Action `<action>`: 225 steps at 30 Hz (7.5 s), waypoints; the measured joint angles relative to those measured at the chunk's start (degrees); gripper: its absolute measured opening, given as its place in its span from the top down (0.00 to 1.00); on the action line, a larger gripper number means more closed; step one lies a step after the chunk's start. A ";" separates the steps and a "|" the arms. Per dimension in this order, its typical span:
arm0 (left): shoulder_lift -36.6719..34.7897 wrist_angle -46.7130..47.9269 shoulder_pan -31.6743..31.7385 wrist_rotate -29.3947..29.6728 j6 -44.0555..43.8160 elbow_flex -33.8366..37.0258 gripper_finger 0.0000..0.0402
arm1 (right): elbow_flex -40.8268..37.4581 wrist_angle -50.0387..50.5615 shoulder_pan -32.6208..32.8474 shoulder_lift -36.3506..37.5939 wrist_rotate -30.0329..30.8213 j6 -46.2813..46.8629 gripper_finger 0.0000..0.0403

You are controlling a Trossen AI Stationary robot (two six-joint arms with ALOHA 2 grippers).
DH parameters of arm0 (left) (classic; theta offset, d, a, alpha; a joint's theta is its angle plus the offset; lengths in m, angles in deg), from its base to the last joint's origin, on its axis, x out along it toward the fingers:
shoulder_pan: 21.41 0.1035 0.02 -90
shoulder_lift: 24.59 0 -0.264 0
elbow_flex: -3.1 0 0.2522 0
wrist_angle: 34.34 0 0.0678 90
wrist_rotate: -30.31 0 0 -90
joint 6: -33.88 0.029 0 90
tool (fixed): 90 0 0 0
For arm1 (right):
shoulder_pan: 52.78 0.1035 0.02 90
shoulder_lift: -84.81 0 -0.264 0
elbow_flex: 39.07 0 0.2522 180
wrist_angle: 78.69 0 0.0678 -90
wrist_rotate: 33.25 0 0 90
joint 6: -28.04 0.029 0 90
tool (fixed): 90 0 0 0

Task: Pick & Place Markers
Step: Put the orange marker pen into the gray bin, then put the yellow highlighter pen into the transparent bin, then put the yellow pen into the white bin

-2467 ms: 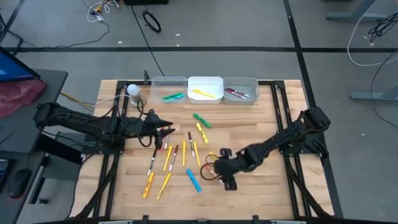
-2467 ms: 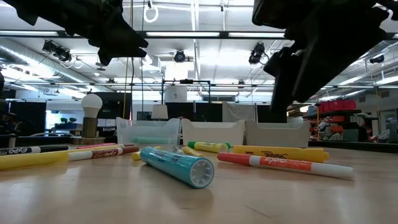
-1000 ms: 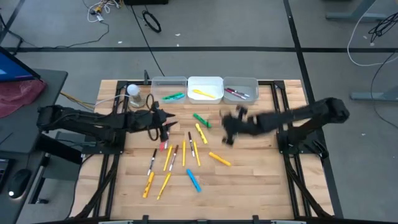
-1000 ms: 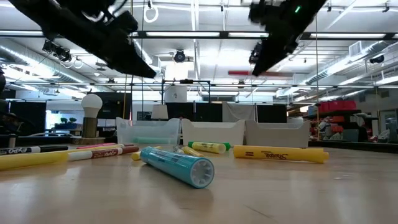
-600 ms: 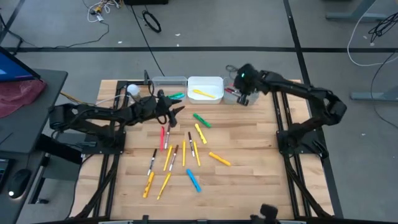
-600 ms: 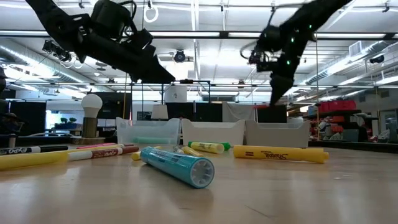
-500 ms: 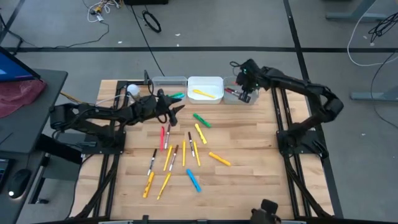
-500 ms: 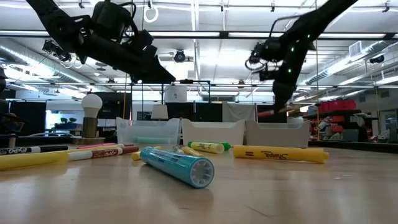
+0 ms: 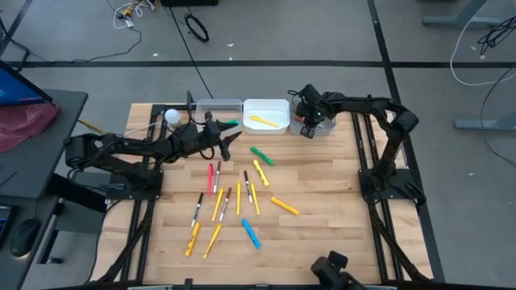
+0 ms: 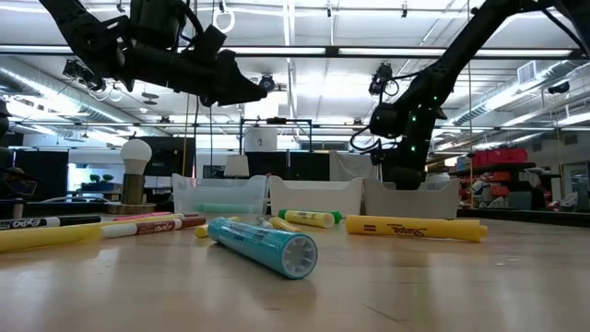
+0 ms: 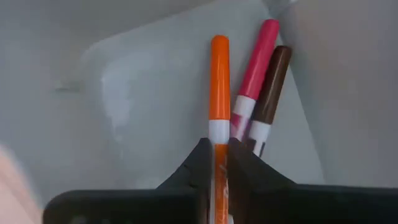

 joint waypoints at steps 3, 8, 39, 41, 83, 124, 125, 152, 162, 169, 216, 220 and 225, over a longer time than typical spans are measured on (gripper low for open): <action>0.00 -1.42 0.04 0.15 -0.01 0.00 0.60 | 0.00 -0.60 -0.13 -0.48 -0.12 1.08 0.91; 0.00 -1.68 0.00 -0.50 -0.72 0.00 0.60 | 0.00 -2.54 -0.35 -0.40 -0.09 2.49 0.81; -5.95 18.16 -25.56 24.59 -11.73 -0.15 0.60 | -0.03 -2.11 38.28 22.93 1.76 24.29 0.74; -5.95 21.81 -27.17 27.82 -15.80 -0.15 0.60 | -1.27 -3.55 40.76 22.97 3.27 26.57 0.75; 4.35 63.76 -58.80 -18.78 -127.14 -7.59 0.42 | -26.27 -51.17 43.44 22.92 6.52 17.29 0.80; 1.75 110.31 -37.84 4.51 -75.94 -33.86 0.84 | -26.27 -51.96 41.33 22.93 6.37 15.94 0.80; 1.17 110.01 -33.54 6.76 -70.12 -34.18 0.84 | -26.27 -51.93 41.33 22.93 6.37 16.02 0.80; 27.15 66.76 27.78 -6.18 16.97 -34.51 0.82 | -26.27 -51.89 41.36 22.92 6.38 32.42 0.80; 31.51 67.00 28.17 -6.90 17.93 -34.56 0.79 | -26.27 -51.93 41.36 22.93 6.40 34.50 0.80; 31.80 66.56 28.18 -7.15 18.24 -34.56 0.73 | -26.27 -51.92 41.36 22.93 7.47 34.29 0.80; 10.40 1.60 -15.66 1.06 -16.63 -1.95 0.65 | -26.27 -45.26 46.18 22.93 3.86 33.25 0.47; 10.40 0.25 -17.47 1.14 -16.63 -1.95 0.65 | -26.21 -46.41 47.29 21.57 3.90 35.25 0.41; 10.40 -3.90 -18.43 1.10 -16.67 -1.95 0.65 | -22.55 -46.75 47.75 14.59 2.16 37.23 0.39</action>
